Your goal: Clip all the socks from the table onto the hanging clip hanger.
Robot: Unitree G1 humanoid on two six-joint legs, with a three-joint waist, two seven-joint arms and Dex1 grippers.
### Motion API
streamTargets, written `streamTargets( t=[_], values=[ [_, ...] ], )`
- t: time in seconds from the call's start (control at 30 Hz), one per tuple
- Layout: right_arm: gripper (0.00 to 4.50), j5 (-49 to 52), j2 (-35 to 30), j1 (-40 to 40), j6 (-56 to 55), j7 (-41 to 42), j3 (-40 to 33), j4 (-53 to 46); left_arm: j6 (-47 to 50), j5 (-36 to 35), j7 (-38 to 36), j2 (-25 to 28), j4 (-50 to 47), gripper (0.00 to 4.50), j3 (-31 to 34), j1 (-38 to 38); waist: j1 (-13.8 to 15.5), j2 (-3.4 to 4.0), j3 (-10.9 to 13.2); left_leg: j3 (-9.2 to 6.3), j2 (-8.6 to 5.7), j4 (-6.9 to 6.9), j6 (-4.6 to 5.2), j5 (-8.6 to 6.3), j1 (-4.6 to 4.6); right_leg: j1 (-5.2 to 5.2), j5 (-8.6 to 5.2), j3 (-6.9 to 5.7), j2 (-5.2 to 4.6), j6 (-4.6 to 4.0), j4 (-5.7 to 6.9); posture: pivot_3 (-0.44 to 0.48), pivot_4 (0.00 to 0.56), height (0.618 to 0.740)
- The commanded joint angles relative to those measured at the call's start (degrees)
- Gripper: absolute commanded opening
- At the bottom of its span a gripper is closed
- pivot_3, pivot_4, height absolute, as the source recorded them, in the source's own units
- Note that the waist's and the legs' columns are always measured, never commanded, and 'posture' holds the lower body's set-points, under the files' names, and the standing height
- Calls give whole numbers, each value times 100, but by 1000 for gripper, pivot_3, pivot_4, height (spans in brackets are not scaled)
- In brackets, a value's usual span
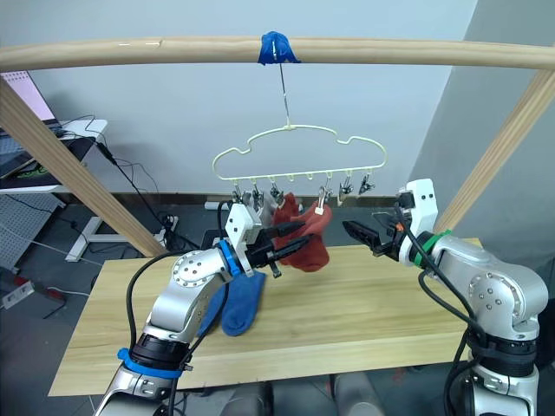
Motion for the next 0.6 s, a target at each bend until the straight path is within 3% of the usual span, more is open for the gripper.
streamTargets(
  t=[0.03, 0.23, 0.47, 0.6],
  values=[
    [4500, -204, -47, 141, -494, -46, 63, -519, 64, -184, -156, 230, -138, 2842, 134, 47, 3, 0, 0, -3, 0, 1, 0, 0, 0, 1, 0, -2, 0, -1, 0, -185, 141, 740],
    [4500, -1166, 40, 597, -1564, -116, 826, -778, 289, -686, -765, 1205, -585, 4473, 629, 472, -58, 2, 1, 0, 4, -11, 0, 0, 0, -2, -2, -1, 1, -4, -9, -175, 141, 740],
    [4500, -2026, 319, 656, -2431, -311, 1395, -682, 911, -1643, -884, 1624, -1443, 4473, 1259, 943, -26, 2, 1, -1, 3, -19, -1, 0, -1, -1, -5, -3, -4, -8, -21, -154, 141, 740],
    [3577, -2736, 654, 557, -3030, -673, 1726, -395, 1403, -2171, -706, 1779, -2160, 4500, 1622, 1325, 15, 1, 2, -1, 6, -23, -1, 0, 2, -2, -6, -3, -3, -10, -19, -123, 148, 740]
  ],
)
